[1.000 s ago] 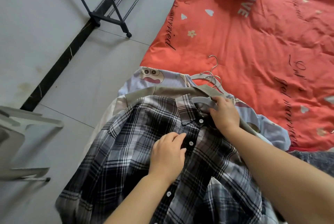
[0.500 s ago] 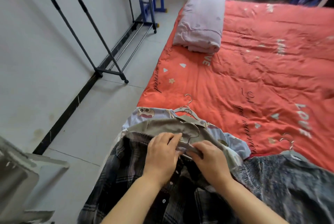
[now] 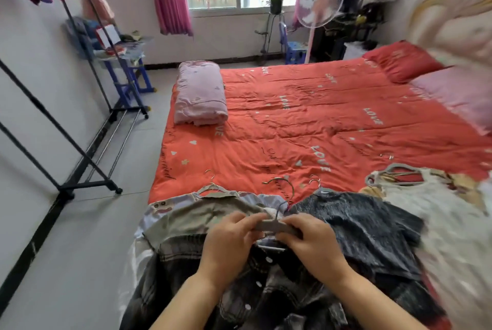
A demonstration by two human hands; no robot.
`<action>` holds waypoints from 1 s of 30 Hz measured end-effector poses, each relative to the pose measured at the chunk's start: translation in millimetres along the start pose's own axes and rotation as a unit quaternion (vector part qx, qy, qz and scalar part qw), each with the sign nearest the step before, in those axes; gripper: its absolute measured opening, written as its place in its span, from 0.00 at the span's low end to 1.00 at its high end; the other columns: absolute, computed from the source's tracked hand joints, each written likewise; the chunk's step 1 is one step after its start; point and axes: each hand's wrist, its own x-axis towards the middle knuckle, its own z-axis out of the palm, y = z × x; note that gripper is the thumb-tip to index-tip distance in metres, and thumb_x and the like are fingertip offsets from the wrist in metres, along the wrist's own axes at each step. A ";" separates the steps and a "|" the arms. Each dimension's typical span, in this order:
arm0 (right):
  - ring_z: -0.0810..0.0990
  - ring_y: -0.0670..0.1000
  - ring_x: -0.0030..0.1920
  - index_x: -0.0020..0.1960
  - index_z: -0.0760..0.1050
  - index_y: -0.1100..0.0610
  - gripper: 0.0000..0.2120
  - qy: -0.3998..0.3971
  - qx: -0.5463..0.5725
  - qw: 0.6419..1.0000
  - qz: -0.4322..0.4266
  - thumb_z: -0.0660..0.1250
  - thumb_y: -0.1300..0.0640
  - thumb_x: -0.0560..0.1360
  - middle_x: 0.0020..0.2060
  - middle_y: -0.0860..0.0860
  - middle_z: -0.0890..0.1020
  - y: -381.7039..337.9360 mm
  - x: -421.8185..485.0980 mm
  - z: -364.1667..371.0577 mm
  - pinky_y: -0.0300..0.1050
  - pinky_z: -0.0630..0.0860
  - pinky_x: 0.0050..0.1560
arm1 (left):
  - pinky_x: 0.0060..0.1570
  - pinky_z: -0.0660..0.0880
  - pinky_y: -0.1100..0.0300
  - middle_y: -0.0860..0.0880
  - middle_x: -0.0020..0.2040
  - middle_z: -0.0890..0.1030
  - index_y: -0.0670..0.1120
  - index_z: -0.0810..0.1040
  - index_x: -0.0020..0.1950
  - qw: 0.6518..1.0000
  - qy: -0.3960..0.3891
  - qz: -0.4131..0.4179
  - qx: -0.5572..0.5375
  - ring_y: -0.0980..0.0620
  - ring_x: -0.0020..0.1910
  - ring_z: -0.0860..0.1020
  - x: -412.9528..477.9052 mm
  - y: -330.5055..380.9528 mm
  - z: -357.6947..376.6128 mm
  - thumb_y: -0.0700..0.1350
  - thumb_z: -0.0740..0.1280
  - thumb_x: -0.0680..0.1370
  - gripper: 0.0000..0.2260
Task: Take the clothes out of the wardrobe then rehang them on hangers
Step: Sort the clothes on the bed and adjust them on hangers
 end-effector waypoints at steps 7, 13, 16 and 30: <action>0.77 0.37 0.44 0.50 0.80 0.50 0.13 0.113 -0.064 0.991 0.033 0.72 0.53 0.65 0.42 0.37 0.79 -14.4 -123.5 -78.9 0.27 0.70 0.48 | 0.30 0.76 0.63 0.57 0.37 0.79 0.59 0.75 0.58 0.993 -0.038 0.094 -0.055 0.57 0.33 0.78 -47.0 100.4 11.5 0.50 0.69 0.66 0.20; 0.76 0.40 0.48 0.55 0.77 0.46 0.17 0.195 -0.157 0.964 0.085 0.70 0.53 0.66 0.47 0.40 0.80 4.2 -215.7 -151.6 0.39 0.72 0.51 | 0.30 0.66 0.73 0.61 0.37 0.79 0.61 0.77 0.55 0.984 -0.072 0.134 -0.089 0.60 0.36 0.77 -70.1 195.6 46.4 0.52 0.69 0.65 0.18; 0.74 0.42 0.48 0.54 0.78 0.47 0.15 0.238 -0.188 0.947 0.110 0.69 0.54 0.67 0.45 0.42 0.79 16.6 -250.6 -192.3 0.36 0.70 0.51 | 0.34 0.69 0.69 0.60 0.40 0.79 0.63 0.78 0.55 0.979 -0.107 0.136 -0.112 0.59 0.38 0.78 -77.8 244.7 70.2 0.50 0.72 0.69 0.16; 0.78 0.49 0.45 0.48 0.79 0.55 0.09 0.256 -0.249 0.918 0.175 0.74 0.55 0.69 0.48 0.49 0.77 143.5 -362.9 -404.6 0.36 0.71 0.40 | 0.45 0.71 0.62 0.58 0.53 0.79 0.60 0.76 0.62 0.967 -0.195 0.088 -0.136 0.55 0.51 0.77 -97.7 477.6 218.0 0.50 0.66 0.76 0.14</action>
